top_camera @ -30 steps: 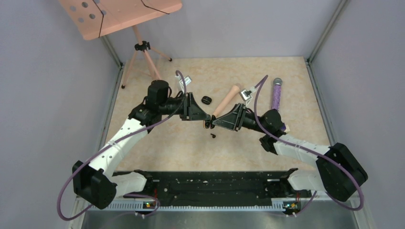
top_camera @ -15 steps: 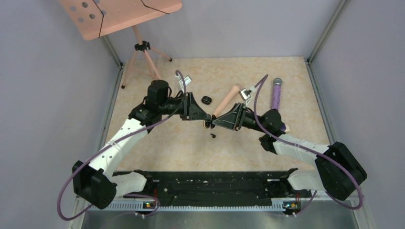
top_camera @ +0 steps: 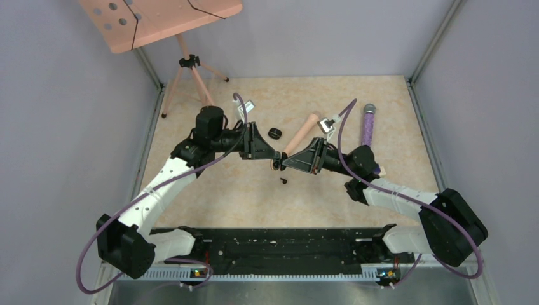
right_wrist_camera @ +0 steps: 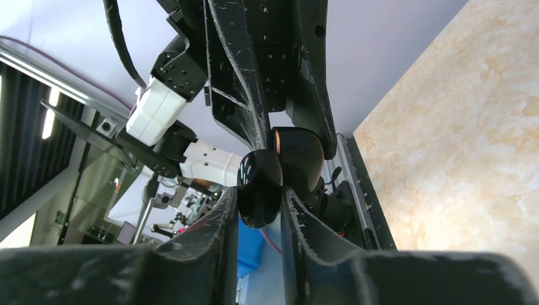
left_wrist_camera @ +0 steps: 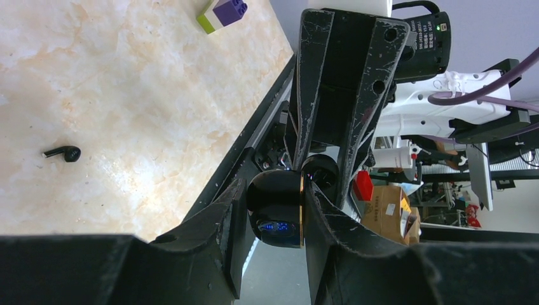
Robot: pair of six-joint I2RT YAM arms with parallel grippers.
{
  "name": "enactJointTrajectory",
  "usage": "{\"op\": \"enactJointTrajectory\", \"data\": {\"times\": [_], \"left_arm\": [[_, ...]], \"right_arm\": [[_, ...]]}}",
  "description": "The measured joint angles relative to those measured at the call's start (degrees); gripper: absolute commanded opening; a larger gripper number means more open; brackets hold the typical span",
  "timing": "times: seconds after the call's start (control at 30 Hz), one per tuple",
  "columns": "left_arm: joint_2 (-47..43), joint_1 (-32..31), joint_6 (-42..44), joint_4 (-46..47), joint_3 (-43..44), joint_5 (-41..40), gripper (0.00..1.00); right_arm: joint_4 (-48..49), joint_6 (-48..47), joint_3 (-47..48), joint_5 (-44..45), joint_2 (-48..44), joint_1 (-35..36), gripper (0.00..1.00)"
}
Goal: Insert the wireless bluetooth earbuds into the charging case
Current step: Pass from the left arm to the right
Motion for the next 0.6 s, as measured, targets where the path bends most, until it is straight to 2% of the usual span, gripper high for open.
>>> {"op": "enactJointTrajectory", "data": {"times": [0.03, 0.1, 0.13, 0.23, 0.3, 0.43, 0.6], "left_arm": [[0.00, 0.00, 0.00, 0.11, 0.00, 0.04, 0.00], [0.00, 0.00, 0.02, 0.39, 0.00, 0.24, 0.00], [0.00, 0.02, 0.00, 0.46, 0.00, 0.28, 0.00], [0.00, 0.07, 0.04, 0.59, 0.00, 0.39, 0.00], [0.00, 0.07, 0.24, 0.52, 0.00, 0.26, 0.00], [0.00, 0.04, 0.24, 0.35, 0.00, 0.35, 0.00], [0.00, 0.04, 0.24, 0.31, 0.00, 0.39, 0.00]], "right_arm": [[-0.02, 0.02, 0.00, 0.00, 0.00, 0.00, 0.09], [-0.11, 0.22, 0.00, 0.02, 0.00, -0.04, 0.04], [-0.13, 0.17, 0.00, 0.02, 0.00, -0.04, 0.07], [-0.15, 0.20, 0.00, 0.02, 0.00, -0.04, 0.33], [-0.26, 0.26, 0.17, 0.00, 0.00, -0.04, 0.41], [-1.29, -0.09, 1.40, 0.07, 0.00, -0.04, 0.45], [-3.10, -0.55, 2.58, 0.22, 0.00, -0.04, 0.40]]}}
